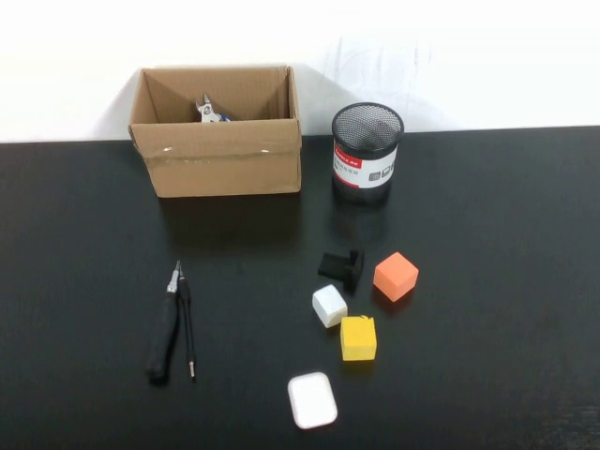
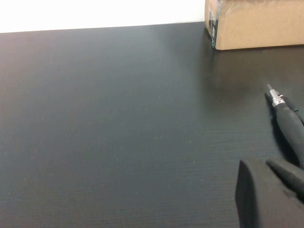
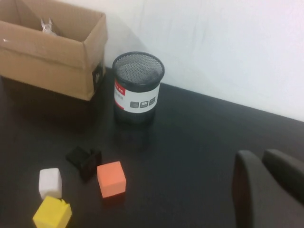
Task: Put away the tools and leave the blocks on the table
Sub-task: Pick up the black Screwdriver from the table
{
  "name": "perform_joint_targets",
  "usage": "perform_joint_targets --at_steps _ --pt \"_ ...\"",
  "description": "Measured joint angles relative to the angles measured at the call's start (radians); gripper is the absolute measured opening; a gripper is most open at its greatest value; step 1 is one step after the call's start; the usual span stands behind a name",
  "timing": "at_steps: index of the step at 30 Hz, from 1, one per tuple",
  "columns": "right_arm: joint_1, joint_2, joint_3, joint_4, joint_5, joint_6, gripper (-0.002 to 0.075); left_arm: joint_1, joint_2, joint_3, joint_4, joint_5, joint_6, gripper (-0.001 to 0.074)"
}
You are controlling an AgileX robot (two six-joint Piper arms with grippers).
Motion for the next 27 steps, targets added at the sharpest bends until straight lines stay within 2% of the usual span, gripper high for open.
perform_joint_targets --at_steps 6,13,17,20,27 --pt "0.0 -0.118 0.068 0.004 0.036 0.011 -0.0008 0.0 0.0 0.0 0.0 0.0 0.0 -0.0004" --pt "0.0 -0.131 0.07 -0.054 0.178 0.011 -0.0008 0.0 0.0 0.0 0.0 0.0 0.0 -0.0004" --pt "-0.007 -0.142 0.077 -0.069 0.178 0.014 -0.0008 0.0 0.0 0.0 0.0 0.0 0.0 -0.0004" --pt "-0.06 -0.151 0.116 -0.033 0.115 0.016 -0.0008 0.0 0.0 0.0 0.0 0.0 0.0 -0.0004" --pt "-0.325 -0.261 0.34 0.152 -0.177 0.018 -0.0009 0.0 0.0 0.0 0.0 0.0 0.0 -0.0004"
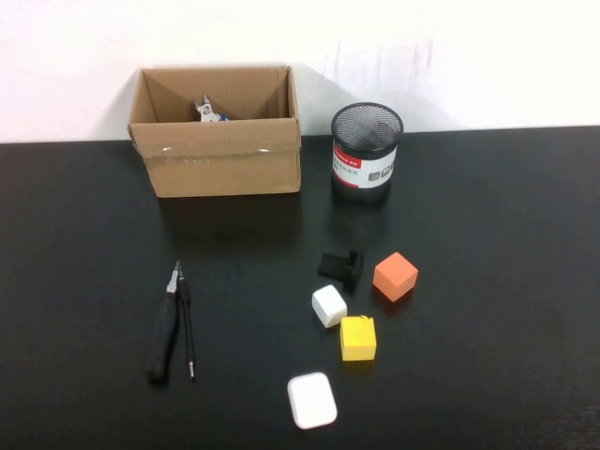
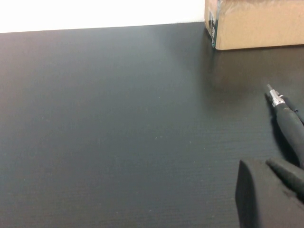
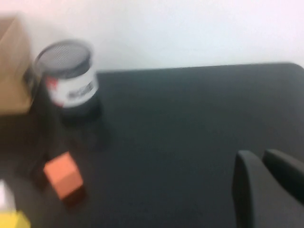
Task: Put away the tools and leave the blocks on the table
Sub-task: Pick up the black Screwdriver from the table
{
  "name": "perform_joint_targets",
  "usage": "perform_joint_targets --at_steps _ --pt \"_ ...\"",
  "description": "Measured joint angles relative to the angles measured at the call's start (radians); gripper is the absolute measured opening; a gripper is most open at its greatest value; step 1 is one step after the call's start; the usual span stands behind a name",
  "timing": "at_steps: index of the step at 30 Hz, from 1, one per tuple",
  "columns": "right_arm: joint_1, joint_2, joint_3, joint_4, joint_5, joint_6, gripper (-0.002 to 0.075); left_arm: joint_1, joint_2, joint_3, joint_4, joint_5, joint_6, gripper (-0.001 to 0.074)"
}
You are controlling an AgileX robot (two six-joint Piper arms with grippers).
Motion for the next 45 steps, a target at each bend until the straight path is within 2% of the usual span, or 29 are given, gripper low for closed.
perform_joint_targets --at_steps 5,8,14,20,28,36,45 --pt "-0.204 -0.127 0.14 0.159 -0.064 0.0 -0.0009 0.0 0.0 0.0 0.0 0.0 0.0 -0.0004" --pt "-0.268 -0.159 0.186 0.184 -0.069 -0.002 -0.0009 0.0 0.0 0.0 0.0 0.0 0.0 -0.0004" --pt "-0.282 -0.177 0.206 0.192 -0.069 -0.151 -0.0009 0.0 0.0 0.0 0.0 0.0 0.0 -0.0004" --pt "-0.291 -0.302 0.255 0.195 -0.125 -0.339 -0.0009 0.0 0.0 0.0 0.0 0.0 0.0 -0.0004" --pt "-0.375 -0.43 0.417 0.384 -0.182 -0.616 -0.0009 0.0 0.0 0.0 0.0 0.0 0.0 -0.0004" --pt "-0.403 -0.47 0.451 0.401 -0.021 -0.623 -0.0009 0.0 0.0 0.0 0.0 0.0 0.0 -0.0004" --pt "-0.404 -0.473 0.451 0.402 -0.017 -0.617 -0.0009 0.0 0.0 0.0 0.0 0.0 0.0 -0.0004"
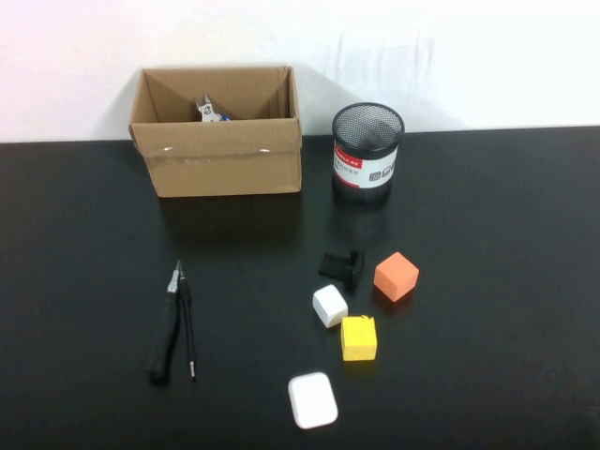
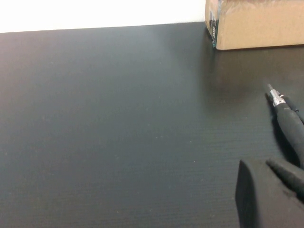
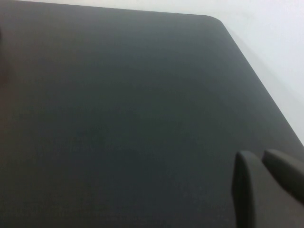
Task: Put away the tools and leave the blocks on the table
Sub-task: Pick up the black Screwdriver from the table
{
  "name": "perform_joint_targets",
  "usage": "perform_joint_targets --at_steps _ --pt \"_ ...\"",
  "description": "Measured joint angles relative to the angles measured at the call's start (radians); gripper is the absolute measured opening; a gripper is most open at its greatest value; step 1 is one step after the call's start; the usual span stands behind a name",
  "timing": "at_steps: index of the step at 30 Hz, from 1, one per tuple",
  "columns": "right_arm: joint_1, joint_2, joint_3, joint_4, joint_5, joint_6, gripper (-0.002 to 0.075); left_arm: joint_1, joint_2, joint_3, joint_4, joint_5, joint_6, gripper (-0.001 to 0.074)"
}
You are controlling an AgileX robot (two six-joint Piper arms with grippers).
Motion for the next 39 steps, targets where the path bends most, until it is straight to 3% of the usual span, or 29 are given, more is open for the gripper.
perform_joint_targets --at_steps 31,35,39 --pt "0.0 0.0 0.0 0.0 0.001 0.0 -0.001 0.0 0.0 0.0 0.033 -0.002 0.006 -0.0004" --pt "0.0 0.0 0.0 0.0 0.002 0.0 -0.0011 0.0 0.0 0.0 0.077 -0.062 0.013 -0.0004" --pt "0.0 0.0 0.0 0.0 0.002 0.0 -0.0011 0.0 0.0 0.0 0.086 -0.27 -0.039 -0.0004"
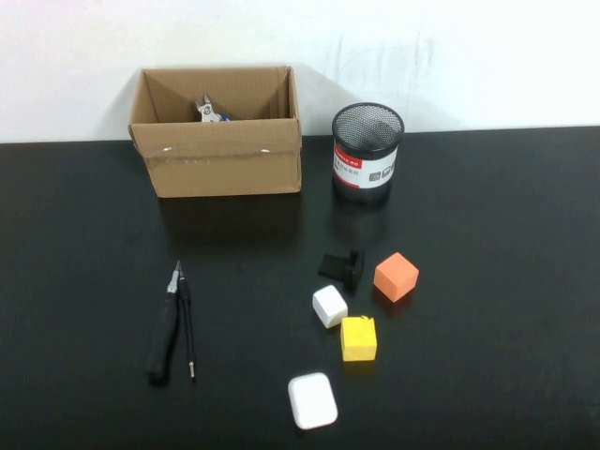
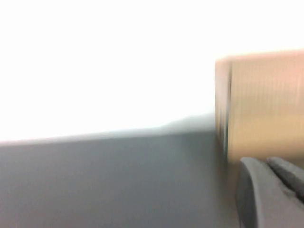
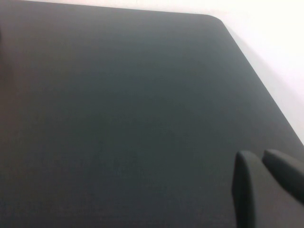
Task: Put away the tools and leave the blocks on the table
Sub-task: Pick up the black Screwdriver from the table
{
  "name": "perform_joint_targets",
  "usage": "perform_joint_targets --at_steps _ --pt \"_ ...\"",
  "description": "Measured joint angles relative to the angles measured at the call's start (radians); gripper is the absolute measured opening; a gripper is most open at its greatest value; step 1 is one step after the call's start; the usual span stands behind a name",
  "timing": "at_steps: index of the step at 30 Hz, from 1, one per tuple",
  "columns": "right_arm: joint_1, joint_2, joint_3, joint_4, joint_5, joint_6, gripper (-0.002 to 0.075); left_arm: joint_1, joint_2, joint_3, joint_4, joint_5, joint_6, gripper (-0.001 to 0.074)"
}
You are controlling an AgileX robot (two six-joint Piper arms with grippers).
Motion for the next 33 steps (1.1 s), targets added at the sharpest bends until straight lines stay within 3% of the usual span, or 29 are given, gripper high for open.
perform_joint_targets --at_steps 8,11,16,24,33 --pt "0.0 0.0 0.0 0.0 0.0 0.0 -0.0011 0.0 0.0 0.0 -0.002 -0.686 -0.225 -0.0004" --pt "0.0 0.0 0.0 0.0 0.0 0.0 -0.0011 0.0 -0.001 -0.027 -0.004 -0.778 -0.24 -0.0004" --pt "0.0 0.0 0.0 0.0 0.0 0.0 -0.0011 0.0 0.003 -0.239 -0.023 -0.57 -0.253 -0.0004" --pt "0.0 0.0 0.0 0.001 0.0 0.0 -0.0011 0.0 0.224 -0.632 -0.031 0.091 -0.266 -0.0004" --pt "0.0 0.0 0.0 0.001 0.0 0.0 -0.0011 0.0 0.382 -0.67 -0.072 0.307 -0.283 -0.0004"
